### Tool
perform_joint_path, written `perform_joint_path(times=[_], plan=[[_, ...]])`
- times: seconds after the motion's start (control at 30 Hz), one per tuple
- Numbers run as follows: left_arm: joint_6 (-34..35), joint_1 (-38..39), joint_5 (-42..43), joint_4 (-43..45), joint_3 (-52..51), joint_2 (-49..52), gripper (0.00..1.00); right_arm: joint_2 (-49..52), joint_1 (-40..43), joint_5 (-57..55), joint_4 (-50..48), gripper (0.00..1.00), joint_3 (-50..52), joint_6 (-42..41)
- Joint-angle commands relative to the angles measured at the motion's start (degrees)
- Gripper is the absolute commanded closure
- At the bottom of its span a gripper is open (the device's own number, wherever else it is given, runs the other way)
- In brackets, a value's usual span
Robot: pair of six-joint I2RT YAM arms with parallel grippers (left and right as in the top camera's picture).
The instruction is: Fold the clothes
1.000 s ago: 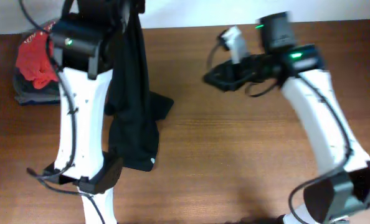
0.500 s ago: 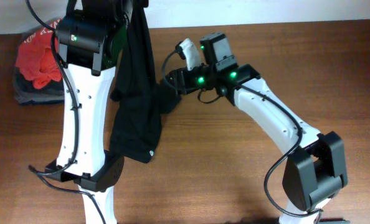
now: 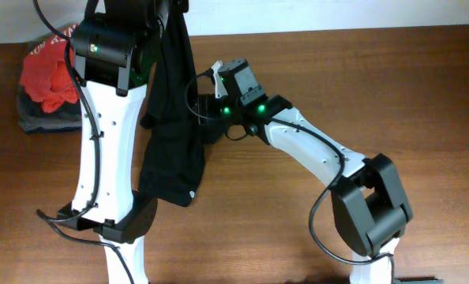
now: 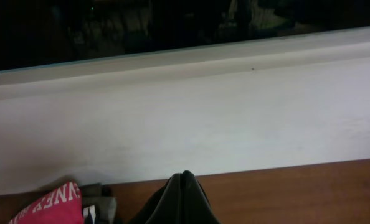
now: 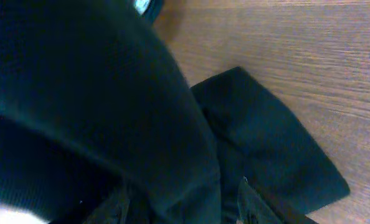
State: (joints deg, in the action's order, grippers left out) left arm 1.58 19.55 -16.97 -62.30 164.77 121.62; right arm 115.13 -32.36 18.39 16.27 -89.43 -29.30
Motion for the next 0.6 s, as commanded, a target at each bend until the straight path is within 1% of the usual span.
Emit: perform_joint_path(times=[0.0, 0.2, 0.3, 0.57], plan=[[0.09, 0.31, 0.02, -0.17, 0.76, -1.92, 0.99, 1.18, -0.26, -2.8, -2.43, 0.4, 0.02, -2.75], [-0.33, 0.33, 0.02, -0.31, 0.76, -3.23, 0.99, 3.43, -0.33, -2.34, -6.8, 0.39, 0.02, -4.39], [-0.59, 0.33, 0.02, -0.33, 0.76, -3.67, 0.99, 4.24, -0.81, -1.29, -7.15, 0.39, 0.02, -5.73], [-1.38, 0.26, -0.02, -0.35, 0.76, -3.8, 0.99, 4.31, -4.22, -0.26, -1.49, 0.39, 0.04, -5.57]])
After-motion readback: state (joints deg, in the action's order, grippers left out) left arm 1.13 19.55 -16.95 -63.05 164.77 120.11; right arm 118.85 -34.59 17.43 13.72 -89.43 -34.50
